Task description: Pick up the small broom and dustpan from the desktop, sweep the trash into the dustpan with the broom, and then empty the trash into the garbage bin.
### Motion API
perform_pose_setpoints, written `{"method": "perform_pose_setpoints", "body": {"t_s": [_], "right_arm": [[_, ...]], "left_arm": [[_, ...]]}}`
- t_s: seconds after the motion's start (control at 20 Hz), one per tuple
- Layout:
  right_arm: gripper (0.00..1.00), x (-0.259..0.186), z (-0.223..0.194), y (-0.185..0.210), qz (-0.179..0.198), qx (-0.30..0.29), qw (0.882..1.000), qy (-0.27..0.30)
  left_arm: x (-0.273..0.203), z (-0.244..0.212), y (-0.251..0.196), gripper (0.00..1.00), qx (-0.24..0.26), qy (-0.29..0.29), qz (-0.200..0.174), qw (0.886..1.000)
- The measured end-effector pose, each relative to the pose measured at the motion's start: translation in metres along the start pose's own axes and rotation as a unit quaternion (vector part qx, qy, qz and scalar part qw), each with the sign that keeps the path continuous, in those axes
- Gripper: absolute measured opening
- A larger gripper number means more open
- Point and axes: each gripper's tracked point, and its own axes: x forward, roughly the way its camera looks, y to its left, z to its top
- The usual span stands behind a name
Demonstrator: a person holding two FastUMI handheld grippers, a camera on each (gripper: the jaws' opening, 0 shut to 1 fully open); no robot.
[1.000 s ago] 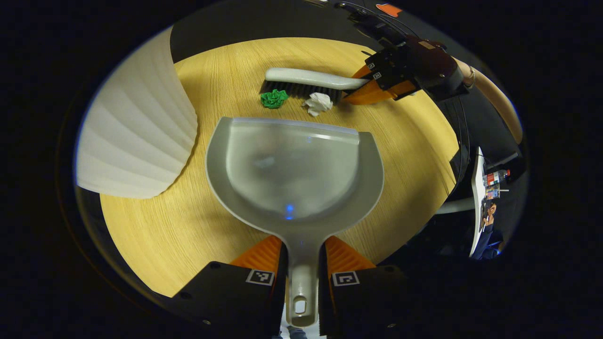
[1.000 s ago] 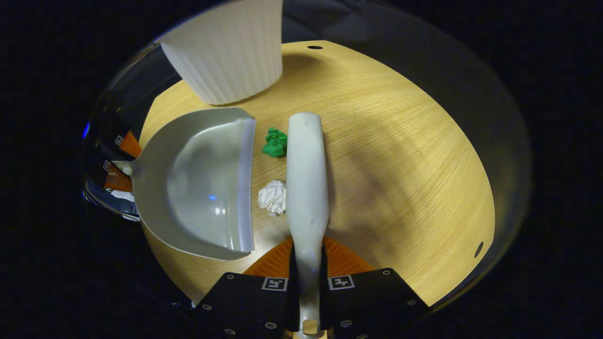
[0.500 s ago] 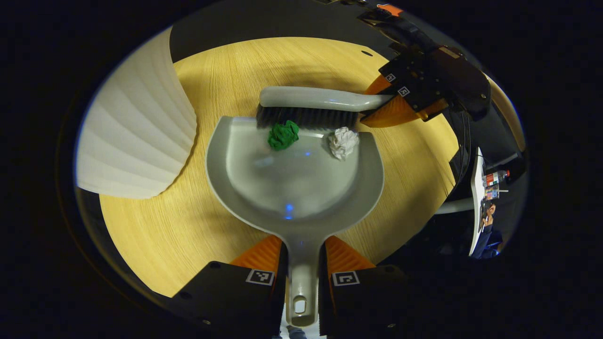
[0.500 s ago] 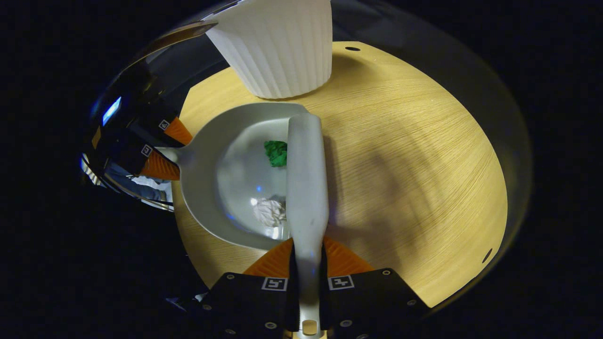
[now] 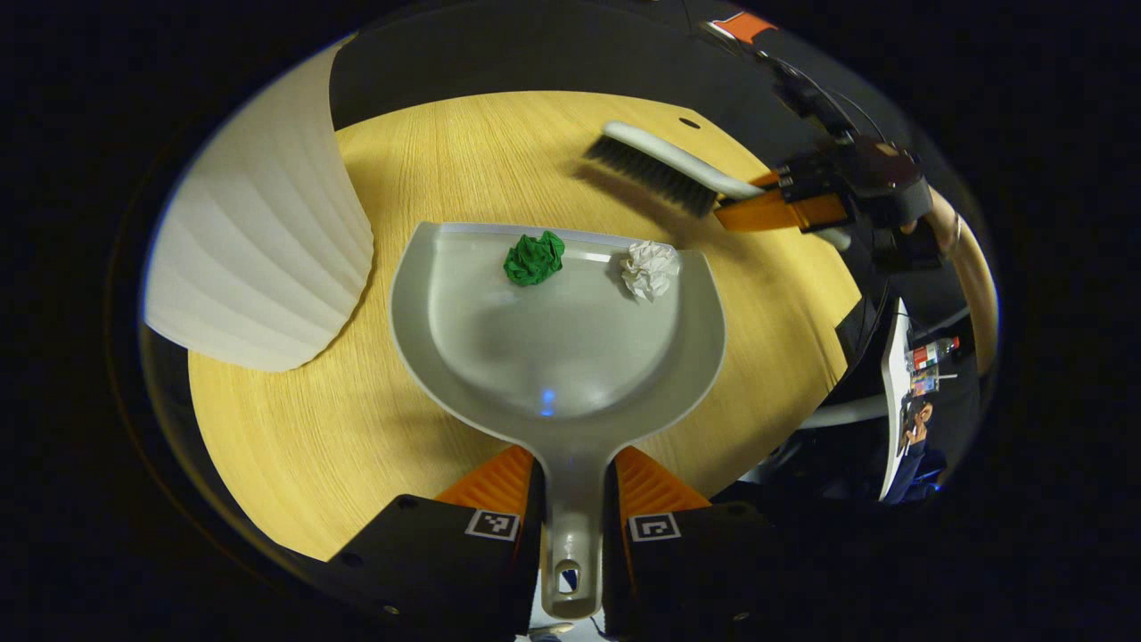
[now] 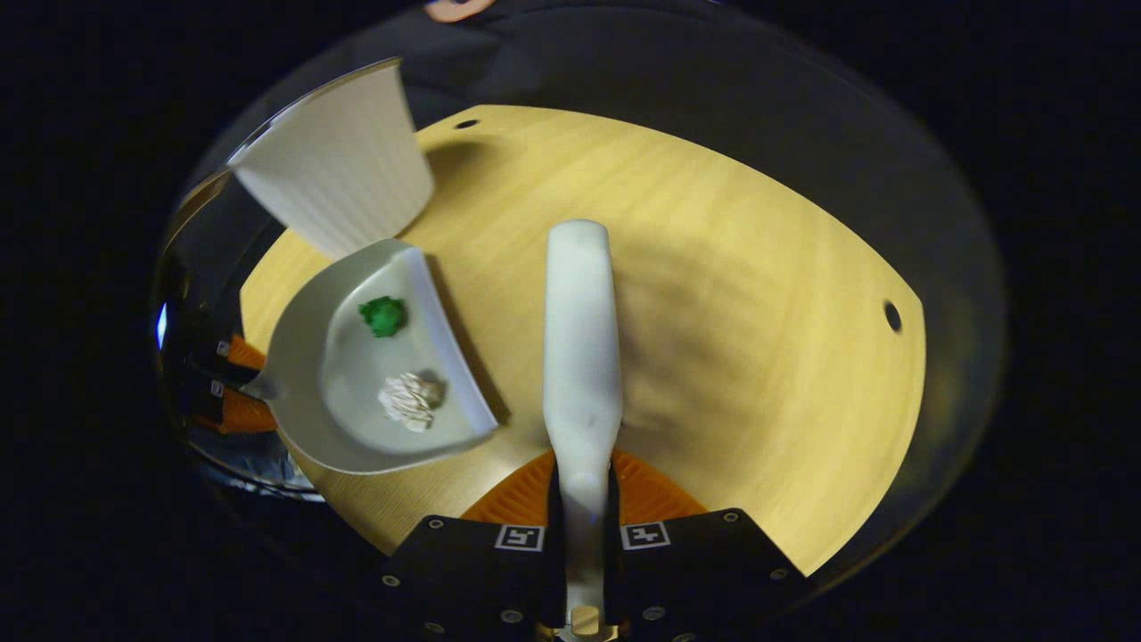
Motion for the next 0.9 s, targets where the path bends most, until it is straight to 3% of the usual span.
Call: {"method": "perform_pose_setpoints", "body": {"t_s": [0.15, 0.25, 0.4, 0.7, 0.9], "right_arm": [[0.16, -0.004, -0.04, -0.025, -0.038, 0.09, 0.995, 0.012], [0.16, -0.002, -0.062, -0.035, -0.053, 0.112, 0.992, 0.026], [0.16, 0.005, -0.078, -0.031, -0.047, 0.13, 0.99, 0.032], [0.16, 0.004, -0.07, -0.037, -0.03, 0.116, 0.993, 0.021], [0.16, 0.003, -0.067, -0.039, -0.015, 0.104, 0.994, 0.023]], "left_arm": [[-0.01, 0.002, 0.004, 0.3, 0.01, -0.012, 0.0, 1.0], [-0.009, 0.001, 0.004, 0.3, 0.017, -0.016, -0.003, 1.0], [-0.012, 0.004, 0.005, 0.3, 0.031, -0.02, -0.021, 0.999], [-0.052, 0.015, 0.03, 0.3, 0.109, 0.0, -0.052, 0.993], [-0.071, 0.028, 0.037, 0.3, 0.115, -0.007, -0.055, 0.992]]}}
